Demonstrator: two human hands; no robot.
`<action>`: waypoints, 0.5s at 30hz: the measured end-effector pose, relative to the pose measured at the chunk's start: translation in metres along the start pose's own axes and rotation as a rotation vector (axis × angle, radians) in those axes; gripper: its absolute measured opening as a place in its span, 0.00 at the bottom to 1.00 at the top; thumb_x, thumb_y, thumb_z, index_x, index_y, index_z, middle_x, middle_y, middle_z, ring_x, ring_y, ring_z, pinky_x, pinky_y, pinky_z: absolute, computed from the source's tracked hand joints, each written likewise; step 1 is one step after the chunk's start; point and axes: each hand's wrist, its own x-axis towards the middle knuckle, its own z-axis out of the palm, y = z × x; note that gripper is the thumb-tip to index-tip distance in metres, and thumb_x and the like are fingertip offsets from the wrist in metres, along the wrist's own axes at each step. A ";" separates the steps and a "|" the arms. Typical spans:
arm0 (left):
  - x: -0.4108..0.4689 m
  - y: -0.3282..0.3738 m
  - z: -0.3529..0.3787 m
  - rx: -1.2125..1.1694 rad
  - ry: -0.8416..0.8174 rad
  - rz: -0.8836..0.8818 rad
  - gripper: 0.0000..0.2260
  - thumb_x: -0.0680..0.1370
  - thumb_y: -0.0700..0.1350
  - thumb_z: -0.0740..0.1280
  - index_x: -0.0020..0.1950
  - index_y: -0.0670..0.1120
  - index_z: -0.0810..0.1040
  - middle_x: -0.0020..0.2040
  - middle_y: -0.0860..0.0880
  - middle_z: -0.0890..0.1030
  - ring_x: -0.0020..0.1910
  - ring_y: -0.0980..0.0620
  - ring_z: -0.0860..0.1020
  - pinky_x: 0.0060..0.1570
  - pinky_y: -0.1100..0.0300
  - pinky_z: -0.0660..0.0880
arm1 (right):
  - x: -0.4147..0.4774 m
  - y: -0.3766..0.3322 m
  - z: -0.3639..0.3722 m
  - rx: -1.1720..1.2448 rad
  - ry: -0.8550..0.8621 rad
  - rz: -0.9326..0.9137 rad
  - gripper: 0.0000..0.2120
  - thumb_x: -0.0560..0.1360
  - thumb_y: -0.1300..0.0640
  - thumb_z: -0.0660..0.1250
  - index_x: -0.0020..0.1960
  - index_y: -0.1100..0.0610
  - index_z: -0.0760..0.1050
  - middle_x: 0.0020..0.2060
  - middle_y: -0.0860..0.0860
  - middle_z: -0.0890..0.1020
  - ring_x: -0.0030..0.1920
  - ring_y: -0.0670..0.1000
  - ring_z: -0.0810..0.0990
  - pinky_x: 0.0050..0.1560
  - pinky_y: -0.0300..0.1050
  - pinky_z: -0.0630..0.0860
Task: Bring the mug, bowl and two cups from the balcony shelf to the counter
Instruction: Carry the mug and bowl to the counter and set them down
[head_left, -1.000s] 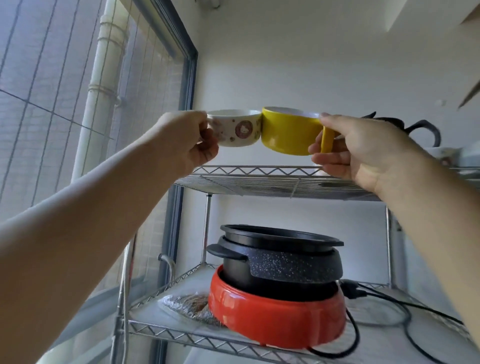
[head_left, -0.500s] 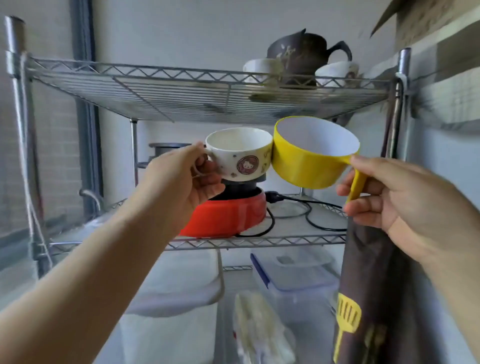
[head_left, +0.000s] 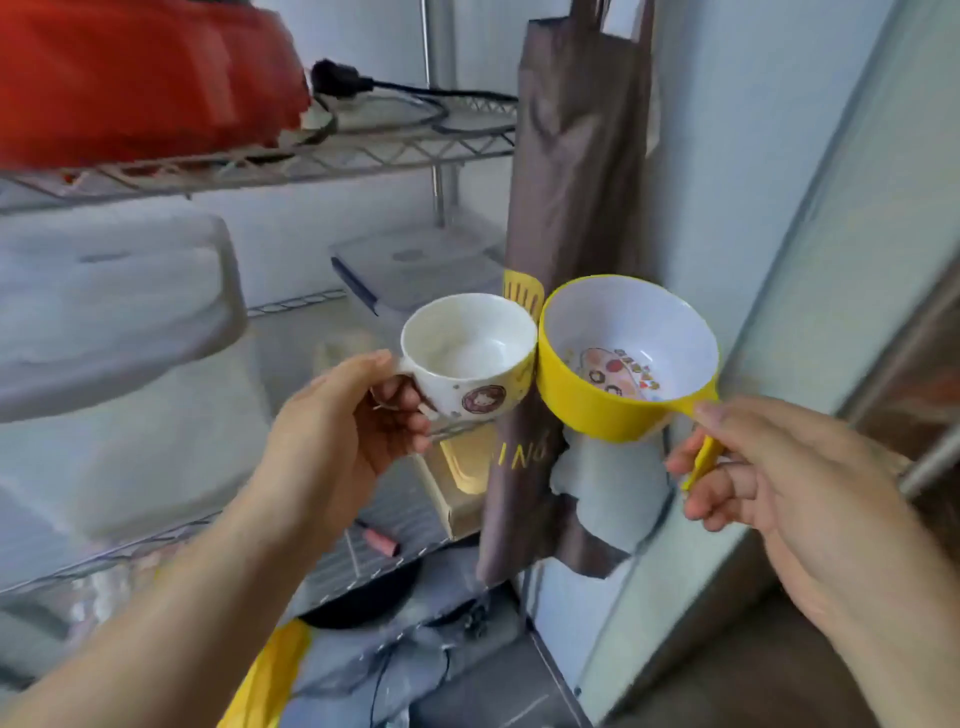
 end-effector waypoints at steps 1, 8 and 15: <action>-0.001 -0.015 -0.001 -0.003 -0.010 -0.043 0.19 0.79 0.41 0.57 0.26 0.46 0.70 0.27 0.46 0.75 0.24 0.49 0.74 0.24 0.60 0.74 | -0.006 0.012 -0.004 -0.007 0.029 0.030 0.11 0.63 0.48 0.68 0.30 0.55 0.80 0.28 0.56 0.83 0.20 0.49 0.76 0.20 0.35 0.70; -0.021 -0.114 0.010 -0.026 -0.065 -0.344 0.17 0.78 0.40 0.53 0.29 0.44 0.64 0.26 0.46 0.71 0.25 0.49 0.71 0.23 0.60 0.70 | -0.066 0.093 -0.041 -0.031 0.265 0.226 0.13 0.74 0.60 0.66 0.32 0.62 0.78 0.29 0.59 0.82 0.21 0.53 0.76 0.21 0.35 0.69; -0.045 -0.195 0.063 0.045 -0.263 -0.565 0.17 0.76 0.41 0.59 0.26 0.47 0.68 0.28 0.46 0.70 0.28 0.50 0.70 0.25 0.59 0.68 | -0.130 0.138 -0.094 -0.012 0.599 0.494 0.15 0.75 0.65 0.65 0.30 0.63 0.77 0.25 0.61 0.81 0.17 0.53 0.75 0.21 0.41 0.70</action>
